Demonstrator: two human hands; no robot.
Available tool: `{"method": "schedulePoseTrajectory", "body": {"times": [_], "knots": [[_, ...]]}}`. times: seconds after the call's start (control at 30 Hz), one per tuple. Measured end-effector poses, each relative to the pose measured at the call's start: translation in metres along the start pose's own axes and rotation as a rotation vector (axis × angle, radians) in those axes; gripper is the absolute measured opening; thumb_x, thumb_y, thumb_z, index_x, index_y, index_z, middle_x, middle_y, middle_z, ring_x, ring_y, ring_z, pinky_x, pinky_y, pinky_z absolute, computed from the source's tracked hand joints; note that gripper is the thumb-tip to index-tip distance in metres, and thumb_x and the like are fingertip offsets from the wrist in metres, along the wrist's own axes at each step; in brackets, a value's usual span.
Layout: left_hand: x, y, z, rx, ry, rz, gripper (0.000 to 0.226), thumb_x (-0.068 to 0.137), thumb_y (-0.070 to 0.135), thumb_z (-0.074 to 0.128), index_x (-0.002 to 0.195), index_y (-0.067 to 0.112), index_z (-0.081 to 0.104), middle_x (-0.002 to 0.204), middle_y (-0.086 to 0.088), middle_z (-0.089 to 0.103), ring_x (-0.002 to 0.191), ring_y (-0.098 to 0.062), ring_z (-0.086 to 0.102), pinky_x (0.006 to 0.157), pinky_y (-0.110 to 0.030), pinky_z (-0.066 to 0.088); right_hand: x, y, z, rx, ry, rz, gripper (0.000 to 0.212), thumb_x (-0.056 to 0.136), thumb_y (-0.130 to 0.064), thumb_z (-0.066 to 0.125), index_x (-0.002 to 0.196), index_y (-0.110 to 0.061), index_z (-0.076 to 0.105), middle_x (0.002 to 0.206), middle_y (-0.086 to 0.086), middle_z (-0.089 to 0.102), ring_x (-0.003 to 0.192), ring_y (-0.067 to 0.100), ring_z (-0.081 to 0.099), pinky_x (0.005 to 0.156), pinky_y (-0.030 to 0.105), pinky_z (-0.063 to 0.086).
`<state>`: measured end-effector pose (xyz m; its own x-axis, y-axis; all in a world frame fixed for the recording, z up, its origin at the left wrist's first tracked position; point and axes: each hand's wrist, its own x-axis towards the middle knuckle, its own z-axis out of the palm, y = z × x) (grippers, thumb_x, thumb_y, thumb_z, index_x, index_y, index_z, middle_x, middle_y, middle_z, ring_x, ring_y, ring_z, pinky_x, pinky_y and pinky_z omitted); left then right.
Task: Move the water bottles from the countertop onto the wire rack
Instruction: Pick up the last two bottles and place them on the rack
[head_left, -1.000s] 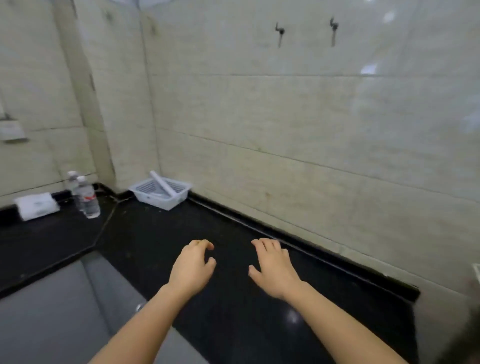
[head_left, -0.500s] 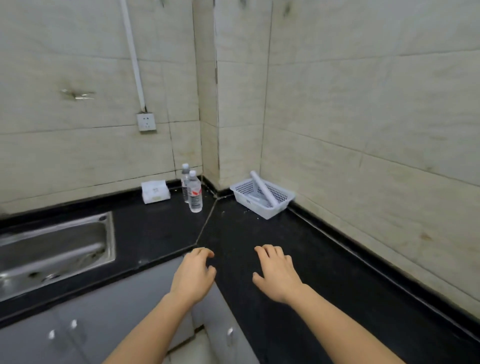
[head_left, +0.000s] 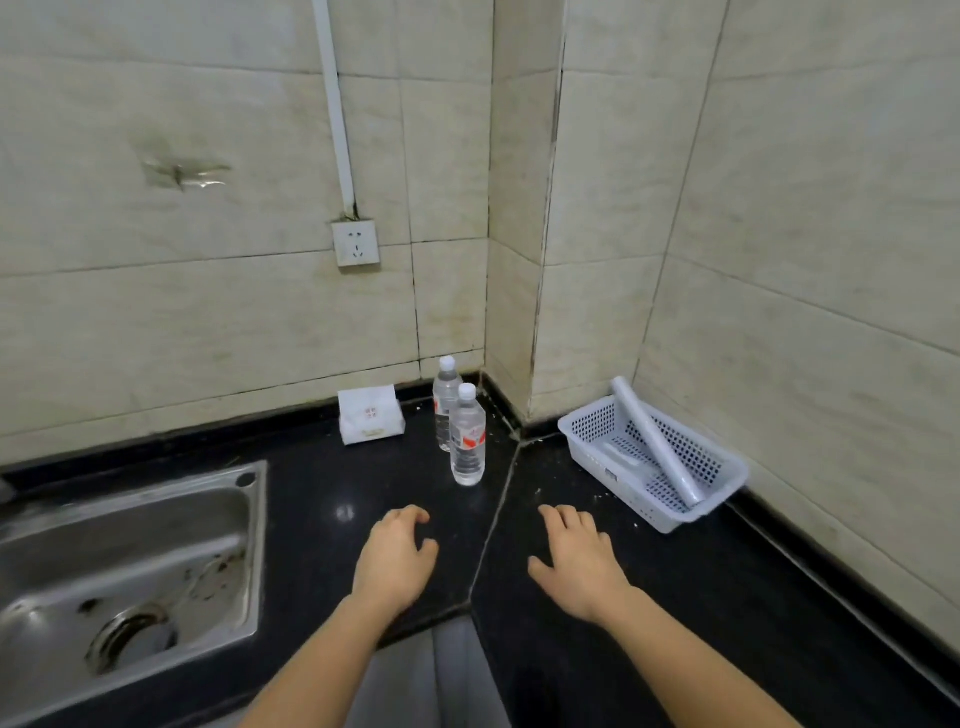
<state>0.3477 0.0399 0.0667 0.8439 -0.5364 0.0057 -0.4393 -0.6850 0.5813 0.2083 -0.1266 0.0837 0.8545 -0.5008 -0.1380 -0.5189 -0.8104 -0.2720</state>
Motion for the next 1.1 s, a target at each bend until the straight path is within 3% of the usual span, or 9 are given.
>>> {"method": "schedulePoseTrajectory", "body": {"times": [0.2, 0.37, 0.53, 0.63, 0.73, 0.8, 0.9, 1.1], "knots": [[0.124, -0.032, 0.006, -0.023, -0.066, -0.016, 0.035, 0.090, 0.020, 0.055, 0.125, 0.016, 0.055, 0.129, -0.005, 0.055, 0.110, -0.020, 0.056, 0.088, -0.029, 0.045, 0.115, -0.021, 0.017, 0.061, -0.022, 0.047, 0.071, 0.095, -0.038, 0.051, 0.153, -0.017, 0.017, 0.154, 0.003, 0.026, 0.141, 0.022, 0.025, 0.114, 0.042, 0.028], [0.234, -0.054, 0.009, -0.056, -0.154, -0.016, 0.037, 0.092, 0.022, 0.056, 0.128, 0.016, 0.053, 0.128, -0.006, 0.055, 0.112, -0.021, 0.055, 0.092, -0.031, 0.046, 0.207, -0.035, 0.024, 0.125, -0.019, 0.146, 0.073, 0.094, -0.039, 0.053, 0.152, -0.015, 0.017, 0.153, 0.003, 0.028, 0.141, 0.023, 0.027, 0.113, 0.043, 0.031], [0.321, -0.062, 0.021, -0.152, -0.231, -0.019, 0.052, 0.089, 0.029, 0.060, 0.138, 0.018, 0.044, 0.137, -0.008, 0.052, 0.120, -0.023, 0.053, 0.096, -0.033, 0.045, 0.277, -0.040, 0.027, 0.410, -0.007, 0.247, 0.084, 0.083, -0.040, 0.069, 0.150, -0.016, 0.026, 0.149, 0.004, 0.038, 0.136, 0.022, 0.038, 0.110, 0.036, 0.036], [0.359, -0.058, 0.028, -0.239, -0.197, 0.038, 0.070, 0.086, 0.030, 0.065, 0.147, 0.020, 0.031, 0.149, -0.008, 0.040, 0.133, -0.024, 0.043, 0.106, -0.035, 0.037, 0.307, -0.034, 0.031, 0.679, -0.023, 0.287, 0.092, 0.069, -0.024, 0.083, 0.147, -0.023, 0.034, 0.144, -0.002, 0.047, 0.130, 0.017, 0.046, 0.104, 0.030, 0.039], [0.392, -0.049, 0.032, -0.322, -0.195, 0.111, 0.083, 0.081, 0.029, 0.071, 0.149, 0.022, 0.024, 0.155, -0.004, 0.031, 0.140, -0.022, 0.033, 0.112, -0.038, 0.030, 0.333, -0.026, 0.033, 0.823, -0.087, 0.229, 0.097, 0.057, -0.009, 0.080, 0.140, -0.035, 0.039, 0.136, -0.004, 0.053, 0.128, 0.017, 0.050, 0.106, 0.038, 0.043], [0.409, -0.044, 0.034, -0.378, -0.264, 0.148, 0.086, 0.077, 0.028, 0.074, 0.149, 0.023, 0.027, 0.153, -0.002, 0.033, 0.139, -0.021, 0.035, 0.111, -0.038, 0.031, 0.343, -0.029, 0.031, 0.900, -0.154, 0.196, 0.095, 0.055, 0.000, 0.073, 0.137, -0.035, 0.041, 0.129, -0.002, 0.058, 0.123, 0.018, 0.054, 0.104, 0.041, 0.046], [0.423, -0.042, 0.040, -0.424, -0.375, 0.184, 0.070, 0.073, 0.022, 0.079, 0.134, 0.024, 0.046, 0.133, 0.001, 0.055, 0.124, -0.021, 0.052, 0.096, -0.030, 0.039, 0.349, -0.034, 0.029, 0.927, -0.186, 0.161, 0.073, 0.055, -0.001, 0.071, 0.117, -0.034, 0.052, 0.113, 0.004, 0.064, 0.113, 0.022, 0.062, 0.099, 0.040, 0.050], [0.416, -0.051, 0.045, -0.355, -0.280, 0.211, 0.065, 0.063, 0.035, 0.085, 0.122, 0.027, 0.057, 0.116, 0.005, 0.064, 0.102, -0.011, 0.060, 0.089, -0.030, 0.048, 0.325, -0.041, 0.044, 0.884, -0.005, 0.212, 0.072, 0.061, -0.012, 0.085, 0.117, -0.043, 0.051, 0.108, -0.009, 0.068, 0.104, 0.006, 0.064, 0.091, 0.027, 0.052]]}}
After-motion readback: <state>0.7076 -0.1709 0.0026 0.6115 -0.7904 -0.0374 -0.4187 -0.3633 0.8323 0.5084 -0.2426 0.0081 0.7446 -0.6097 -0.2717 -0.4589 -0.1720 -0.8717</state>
